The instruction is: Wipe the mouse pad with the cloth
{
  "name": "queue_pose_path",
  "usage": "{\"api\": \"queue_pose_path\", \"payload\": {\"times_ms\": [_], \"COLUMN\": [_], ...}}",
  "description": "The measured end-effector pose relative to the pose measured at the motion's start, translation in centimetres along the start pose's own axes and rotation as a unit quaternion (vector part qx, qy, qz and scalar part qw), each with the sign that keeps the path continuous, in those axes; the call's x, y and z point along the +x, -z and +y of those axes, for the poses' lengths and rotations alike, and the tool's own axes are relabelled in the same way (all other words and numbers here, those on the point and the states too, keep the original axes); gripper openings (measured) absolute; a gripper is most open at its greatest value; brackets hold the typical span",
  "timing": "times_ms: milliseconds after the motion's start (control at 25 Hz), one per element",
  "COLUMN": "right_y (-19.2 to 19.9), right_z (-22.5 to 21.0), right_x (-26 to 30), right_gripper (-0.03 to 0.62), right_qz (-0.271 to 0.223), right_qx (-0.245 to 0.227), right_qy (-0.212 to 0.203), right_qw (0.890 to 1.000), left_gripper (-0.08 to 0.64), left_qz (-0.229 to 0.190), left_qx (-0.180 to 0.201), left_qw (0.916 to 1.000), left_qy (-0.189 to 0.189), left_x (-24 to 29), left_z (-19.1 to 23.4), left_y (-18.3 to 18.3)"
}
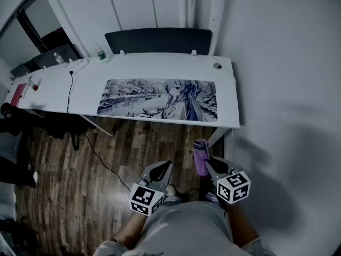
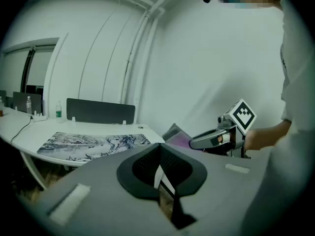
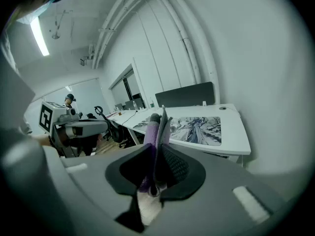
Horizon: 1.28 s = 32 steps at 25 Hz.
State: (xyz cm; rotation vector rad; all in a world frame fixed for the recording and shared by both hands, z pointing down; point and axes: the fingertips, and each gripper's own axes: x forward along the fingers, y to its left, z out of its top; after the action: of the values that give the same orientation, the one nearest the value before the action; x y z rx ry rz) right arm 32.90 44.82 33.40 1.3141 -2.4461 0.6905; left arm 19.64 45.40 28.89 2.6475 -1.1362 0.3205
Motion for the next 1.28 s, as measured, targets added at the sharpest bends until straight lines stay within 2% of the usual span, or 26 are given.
{"api": "queue_pose_path", "payload": {"times_ms": [320,560,1040,1280], "right_y": [0.0,-0.7,-2.1,-3.0], "right_z": [0.7,0.8,0.9,-0.9], "right_x": [0.7,1.1,3.8,5.1], "right_gripper": [0.071,0.074,0.074,0.074], "right_qz": [0.004,-0.007,-0.019,-0.017], "right_qx": [-0.004,0.032,0.030,0.036], "right_qy": [0.006,0.014,0.041,0.053], "right_qw": [1.000,0.999,0.999,0.998], "left_gripper": [0.018,0.018,0.018,0.018], "left_qz": [-0.001,-0.007,-0.005,-0.013], "left_qx": [-0.001,-0.001,-0.012,-0.013], "left_qw": [1.0000,0.9999,0.9997,0.9997], "left_qy": [0.002,0.009,0.018,0.019], "left_x": [-0.6,-1.3,-2.0,-0.7], "left_z": [1.1,2.3,5.9,7.8], "left_y": [0.2,-0.3,1.3,0.2]}}
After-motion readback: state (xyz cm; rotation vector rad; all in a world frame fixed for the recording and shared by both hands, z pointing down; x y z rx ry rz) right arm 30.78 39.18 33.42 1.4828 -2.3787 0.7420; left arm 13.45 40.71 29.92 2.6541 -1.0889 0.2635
